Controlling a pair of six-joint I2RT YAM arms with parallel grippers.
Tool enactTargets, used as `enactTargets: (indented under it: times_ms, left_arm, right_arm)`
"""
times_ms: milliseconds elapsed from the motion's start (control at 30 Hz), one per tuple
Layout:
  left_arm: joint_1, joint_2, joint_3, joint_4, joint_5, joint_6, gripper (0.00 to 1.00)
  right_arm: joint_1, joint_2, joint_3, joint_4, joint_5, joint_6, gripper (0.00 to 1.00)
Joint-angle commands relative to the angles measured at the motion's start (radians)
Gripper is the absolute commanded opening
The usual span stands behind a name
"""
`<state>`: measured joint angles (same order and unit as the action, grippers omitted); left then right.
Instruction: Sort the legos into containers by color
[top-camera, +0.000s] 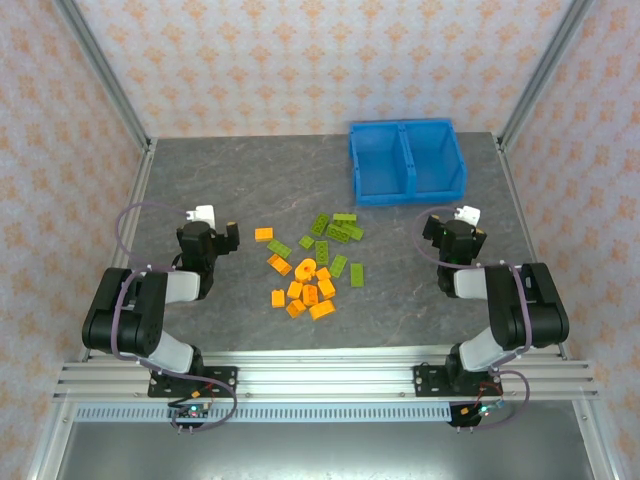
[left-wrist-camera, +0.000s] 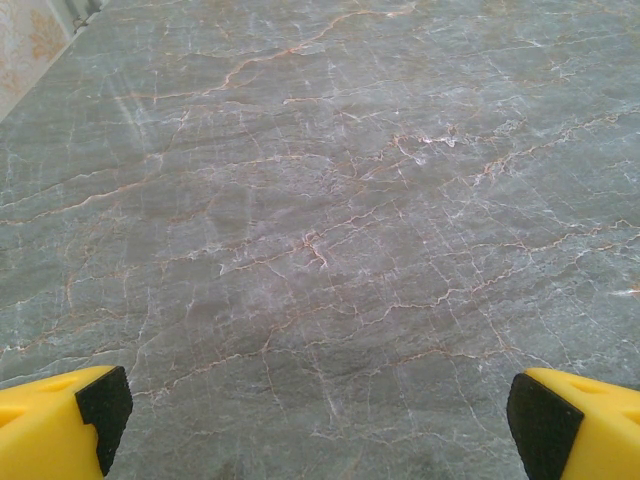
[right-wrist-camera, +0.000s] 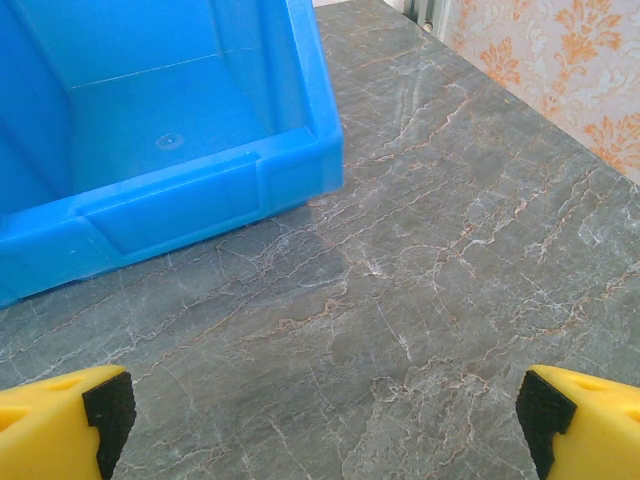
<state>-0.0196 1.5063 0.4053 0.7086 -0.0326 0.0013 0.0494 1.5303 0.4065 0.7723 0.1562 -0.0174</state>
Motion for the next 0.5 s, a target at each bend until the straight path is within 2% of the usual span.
enactTargets:
  times_ms: [0, 133, 200, 267, 300, 333, 400, 467]
  left_arm:
    - [-0.008, -0.009, 0.021, 0.034, 0.0, 0.015, 1.0]
    - [-0.008, -0.01, 0.018, 0.039, 0.0, 0.015, 1.0]
    - [-0.007, -0.013, 0.016, 0.041, 0.002, 0.014, 1.0]
    - [-0.01, -0.04, 0.006, 0.041, 0.016, 0.024, 1.0]
    - [-0.017, -0.073, -0.001, 0.029, 0.019, 0.033, 1.0]
    - [-0.026, -0.115, 0.005, -0.016, 0.011, 0.039, 1.0]
    - [-0.057, -0.231, 0.091, -0.281, -0.033, 0.024, 1.0]
    - [-0.094, -0.325, 0.161, -0.456, -0.055, 0.0, 1.0]
  right_arm:
    - [0.0, -0.035, 0.017, -0.023, 0.012, -0.002, 0.99]
    - [0.006, -0.206, 0.13, -0.371, 0.056, 0.037, 0.99]
    - [0.012, -0.338, 0.195, -0.608, 0.046, 0.167, 0.99]
    - [0.015, -0.449, 0.301, -0.84, -0.012, 0.327, 0.99]
    - [0.019, -0.469, 0.369, -1.01, -0.059, 0.397, 0.99]
    - [0.022, -0.472, 0.433, -1.136, -0.109, 0.426, 0.99]
    - [0.048, -0.446, 0.569, -1.381, -0.217, 0.443, 0.99]
    - [0.087, -0.405, 0.661, -1.528, -0.291, 0.417, 0.99]
